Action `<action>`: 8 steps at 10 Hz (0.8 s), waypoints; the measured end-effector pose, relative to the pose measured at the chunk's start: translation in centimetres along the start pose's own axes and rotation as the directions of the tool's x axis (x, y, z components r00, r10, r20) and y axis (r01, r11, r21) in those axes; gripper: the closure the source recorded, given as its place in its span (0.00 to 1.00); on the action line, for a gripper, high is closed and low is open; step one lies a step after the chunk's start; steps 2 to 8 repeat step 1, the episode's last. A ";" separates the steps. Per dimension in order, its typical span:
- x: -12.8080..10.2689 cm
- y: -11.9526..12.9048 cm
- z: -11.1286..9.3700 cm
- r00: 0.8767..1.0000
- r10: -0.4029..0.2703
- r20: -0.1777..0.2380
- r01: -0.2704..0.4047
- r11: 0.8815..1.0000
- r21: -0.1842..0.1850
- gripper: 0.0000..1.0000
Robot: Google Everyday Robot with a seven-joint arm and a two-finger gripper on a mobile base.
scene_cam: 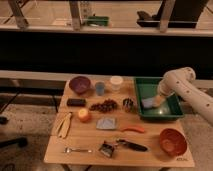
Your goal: Place sponge in tray
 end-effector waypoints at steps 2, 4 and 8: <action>0.3 -0.3 0.0 1.000 0.008 -0.003 -0.008 1.000 0.009 0.20; 0.3 -0.3 0.0 1.000 0.008 -0.003 -0.008 1.000 0.009 0.20; 0.3 -0.3 0.0 1.000 0.008 -0.003 -0.008 1.000 0.009 0.20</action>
